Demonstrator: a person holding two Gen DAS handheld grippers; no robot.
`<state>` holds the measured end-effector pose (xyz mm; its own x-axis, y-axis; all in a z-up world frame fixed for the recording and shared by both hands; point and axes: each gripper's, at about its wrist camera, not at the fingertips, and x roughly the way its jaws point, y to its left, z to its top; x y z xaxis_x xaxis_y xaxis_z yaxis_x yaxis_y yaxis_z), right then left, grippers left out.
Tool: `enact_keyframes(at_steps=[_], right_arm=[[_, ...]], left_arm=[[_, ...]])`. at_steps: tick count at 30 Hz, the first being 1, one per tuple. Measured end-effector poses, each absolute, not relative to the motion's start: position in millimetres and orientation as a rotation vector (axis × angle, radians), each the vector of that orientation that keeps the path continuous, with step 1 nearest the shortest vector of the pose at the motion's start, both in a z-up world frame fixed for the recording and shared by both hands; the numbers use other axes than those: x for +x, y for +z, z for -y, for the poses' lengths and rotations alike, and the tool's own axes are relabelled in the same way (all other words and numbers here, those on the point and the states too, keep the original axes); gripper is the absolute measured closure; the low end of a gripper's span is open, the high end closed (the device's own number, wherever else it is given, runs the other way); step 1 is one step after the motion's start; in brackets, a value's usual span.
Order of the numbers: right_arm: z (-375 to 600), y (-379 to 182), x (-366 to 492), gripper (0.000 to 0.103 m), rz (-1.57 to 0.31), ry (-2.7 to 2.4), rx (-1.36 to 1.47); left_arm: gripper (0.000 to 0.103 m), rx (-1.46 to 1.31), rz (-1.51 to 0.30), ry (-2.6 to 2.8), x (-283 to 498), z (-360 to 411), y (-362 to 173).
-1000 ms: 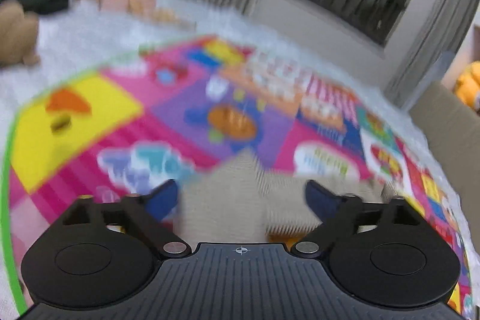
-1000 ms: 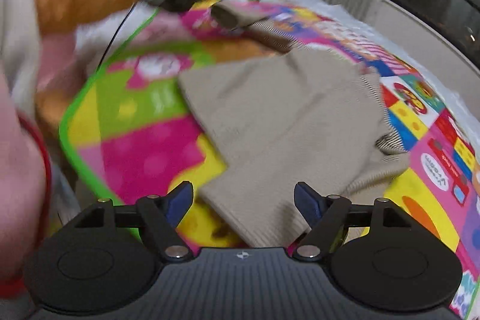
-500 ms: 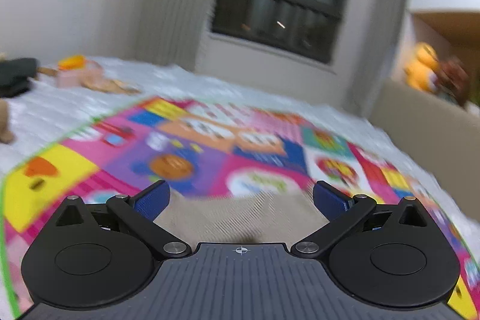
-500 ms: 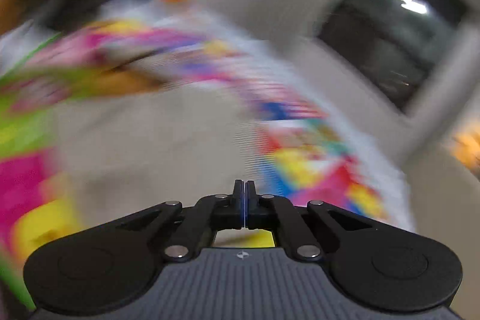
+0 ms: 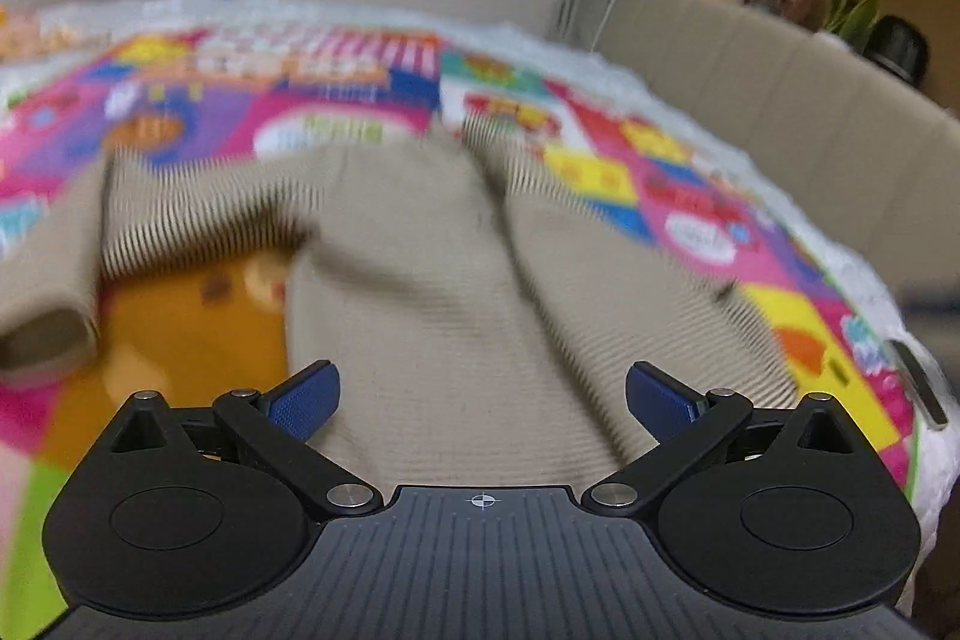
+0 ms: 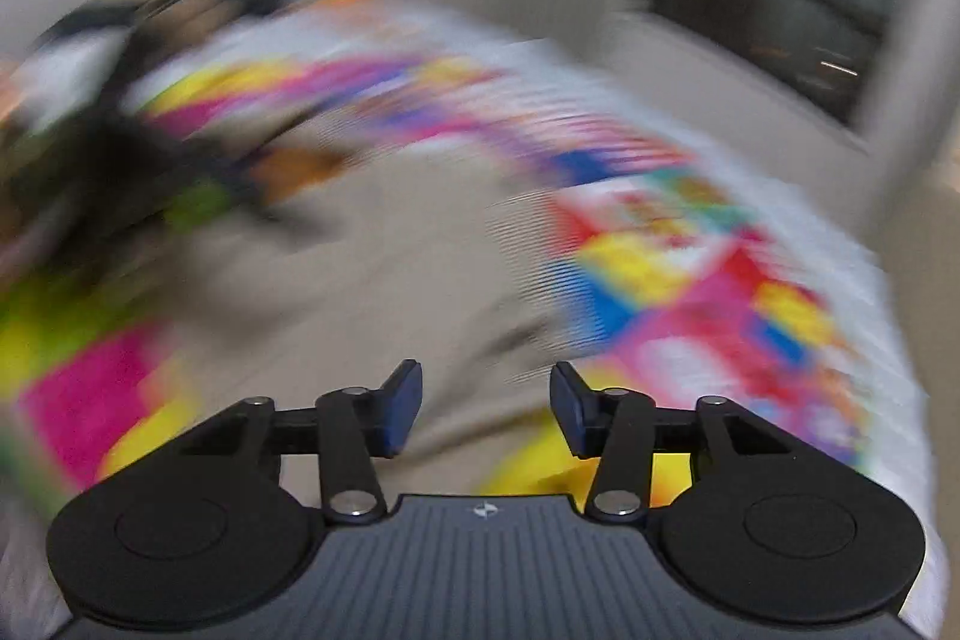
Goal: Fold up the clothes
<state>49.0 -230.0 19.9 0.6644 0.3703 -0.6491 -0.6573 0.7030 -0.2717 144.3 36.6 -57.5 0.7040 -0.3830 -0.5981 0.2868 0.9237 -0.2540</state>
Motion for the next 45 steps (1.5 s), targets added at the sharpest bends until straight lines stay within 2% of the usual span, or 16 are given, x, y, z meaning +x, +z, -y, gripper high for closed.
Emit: enact_keyframes(at_steps=[4,9,11,12,13,14,18,22,27,32,35,45], right_arm=[[183,-20,-3,0.057,-0.615,0.798,-0.713],[164,-52,-16,0.054,-0.638,0.834,-0.797],[159,-59,-20,0.054,-0.586,0.824,-0.847],[156,-62,-22,0.060,-0.561,0.817,-0.870],[155,-62,-19,0.072,-0.547,0.798,-0.875],[154,-61,-15,0.095,-0.534,0.779,-0.879],[166,-32,26,0.096,-0.463,0.639,-0.806],[224,36,85,0.100,-0.375,0.375,-0.607],[314,101,161,0.100,-0.317,0.125,-0.306],[379,96,219,0.100,-0.360,-0.018,-0.092],[406,73,250,0.100,-0.403,-0.118,-0.006],[466,14,305,0.099,-0.503,-0.449,0.040]], left_arm=[[0.000,-0.138,-0.693,-0.353,145,-35,-86],[0.000,-0.155,-0.689,-0.358,141,-39,-83],[0.000,-0.187,-0.682,-0.368,141,-44,-83],[0.000,-0.199,-0.679,-0.372,141,-46,-82],[0.000,-0.208,-0.677,-0.373,142,-46,-82],[0.000,-0.220,-0.675,-0.371,142,-48,-82],[0.000,-0.240,-0.699,-0.360,144,-47,-75],[0.000,-0.267,-0.742,-0.385,147,-51,-61],[0.000,-0.264,-0.659,-0.342,155,-78,-36],[0.000,-0.220,-0.608,-0.192,172,-119,-27],[0.000,-0.171,-0.584,-0.109,177,-143,-24],[0.000,0.033,-0.595,-0.104,161,-177,-26]])
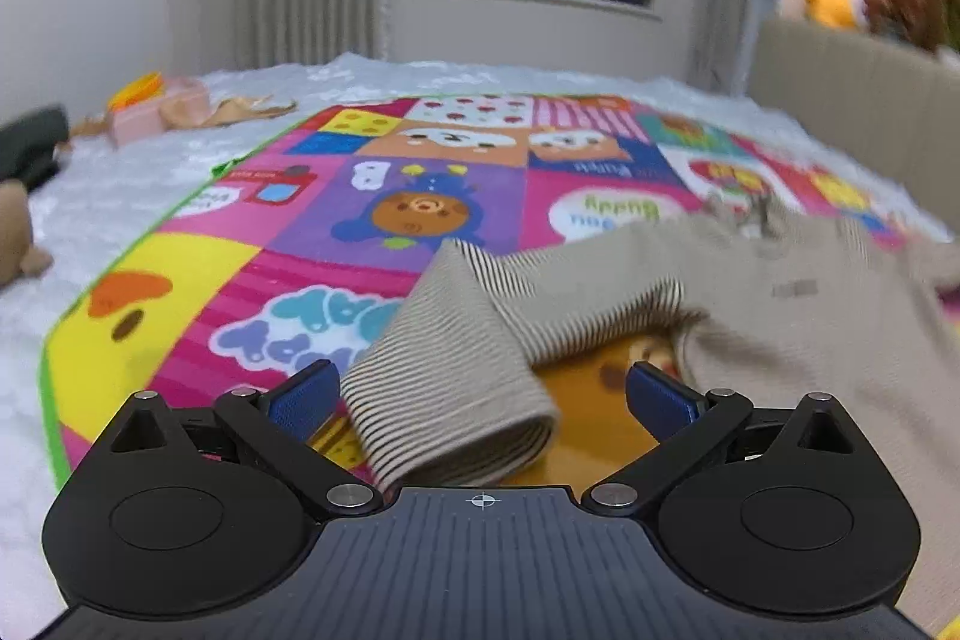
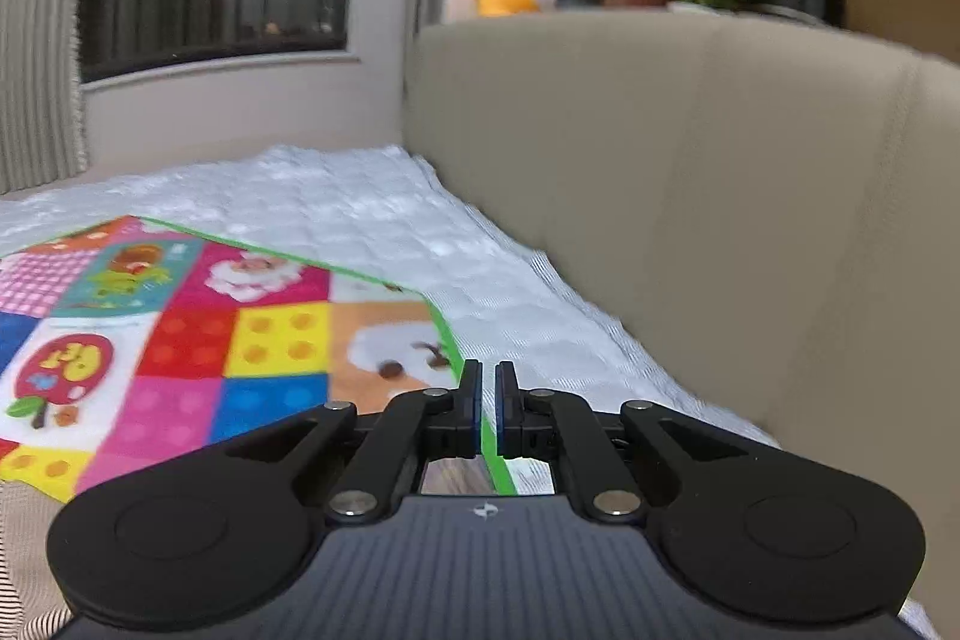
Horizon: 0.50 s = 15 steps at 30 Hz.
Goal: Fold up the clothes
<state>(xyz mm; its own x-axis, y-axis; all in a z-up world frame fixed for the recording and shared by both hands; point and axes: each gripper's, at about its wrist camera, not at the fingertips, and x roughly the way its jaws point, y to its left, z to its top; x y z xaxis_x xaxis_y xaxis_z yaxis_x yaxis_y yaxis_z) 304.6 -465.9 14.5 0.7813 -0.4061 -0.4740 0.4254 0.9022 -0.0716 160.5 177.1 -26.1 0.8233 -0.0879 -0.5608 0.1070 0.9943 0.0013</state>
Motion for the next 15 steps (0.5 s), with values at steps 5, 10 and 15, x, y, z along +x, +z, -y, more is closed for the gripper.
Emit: enact_keyframes(at_steps=[5,10,15], right_arm=[[463,4,292,0.083,-0.531,-0.405,0.066],[446,10,282,0.069,-0.553,-0.309,0.098],[420,13,255,0.053,-0.547,-0.201,0.132]], left_arm=[[0.000,0.351,-0.553,-0.123,150,-155,-37],[0.000,0.635,-0.496,-0.116,148,-137,-51],[0.057,0.630,-0.586,-0.104,164,-143,-54]])
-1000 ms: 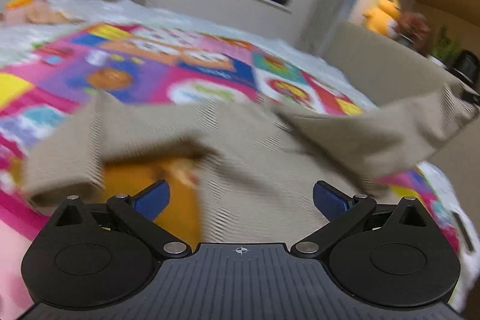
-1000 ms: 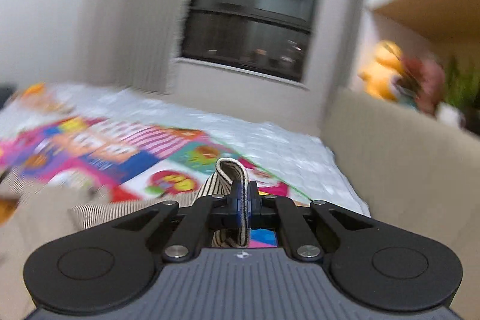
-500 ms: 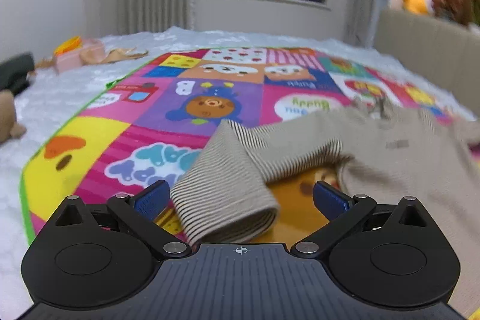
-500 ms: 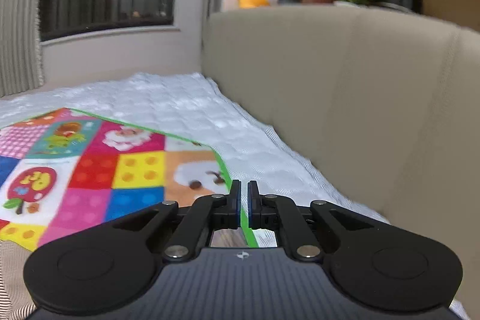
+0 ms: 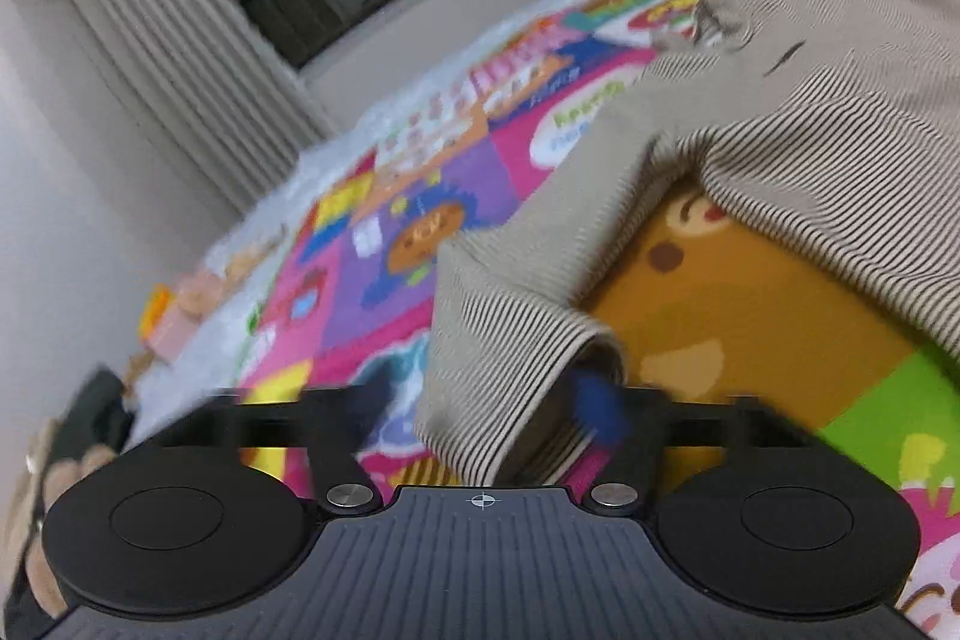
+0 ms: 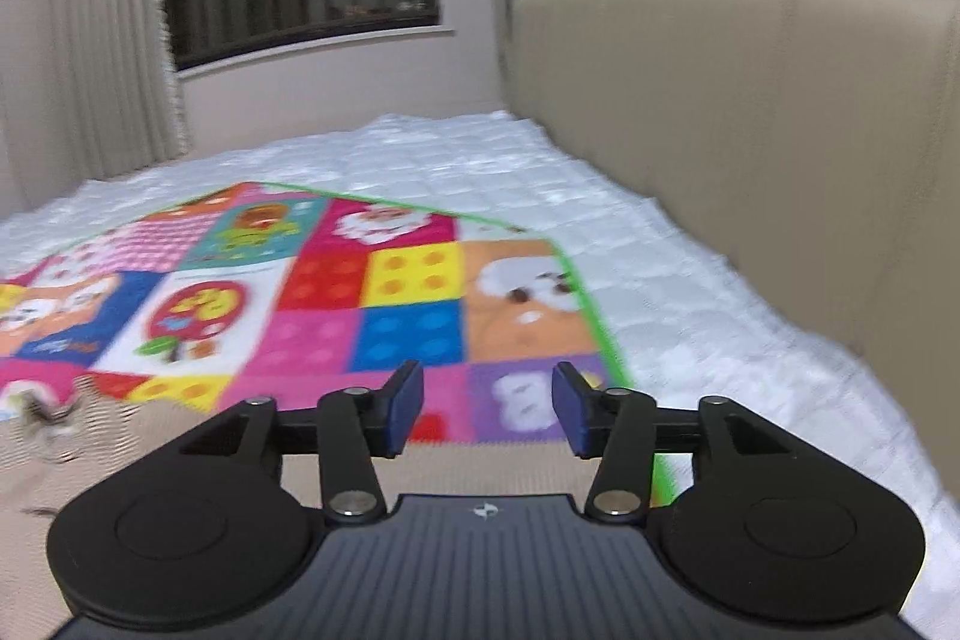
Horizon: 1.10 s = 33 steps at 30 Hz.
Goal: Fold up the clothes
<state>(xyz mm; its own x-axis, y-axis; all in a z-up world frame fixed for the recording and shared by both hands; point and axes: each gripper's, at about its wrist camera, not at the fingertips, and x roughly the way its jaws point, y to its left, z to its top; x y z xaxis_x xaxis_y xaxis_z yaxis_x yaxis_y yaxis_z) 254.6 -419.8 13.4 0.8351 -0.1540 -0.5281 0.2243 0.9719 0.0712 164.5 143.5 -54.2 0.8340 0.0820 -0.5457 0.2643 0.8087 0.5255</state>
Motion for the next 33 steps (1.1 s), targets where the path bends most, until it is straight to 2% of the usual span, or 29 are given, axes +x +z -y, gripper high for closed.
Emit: enact_keyframes(at_steps=[2,3,4,11,17,21,26,33], right_arm=[[410,3,239,0.052,-0.554,-0.152,0.159],[405,-7,230,0.051,-0.559,-0.129,0.170],[400,-17,222,0.051,-0.564,-0.106,0.181],[379,-83,182,0.051,-0.550,-0.051,0.176],[394,-93,179,0.049,-0.530,-0.078,0.287],[396,-92,171,0.041,-0.487,-0.082,0.301],[405,-92,163,0.038,-0.439,-0.065,0.362],[415,-93,158,0.034,-0.405,-0.044,0.432]], left_arm=[[0.076,0.591,-0.618,-0.079,174,-153,-51],[0.094,0.562,-0.633,-0.059,180,-160,-47],[0.096,0.510,-0.646,-0.026,187,-170,-40],[0.097,0.030,-0.653,0.139,224,-253,36],[0.098,-0.194,-0.643,0.086,236,-249,80],[0.098,-0.359,-0.641,0.008,249,-223,117],[0.098,-0.398,-0.605,-0.090,276,-156,157],[0.098,-0.334,-0.639,-0.260,311,-33,161]])
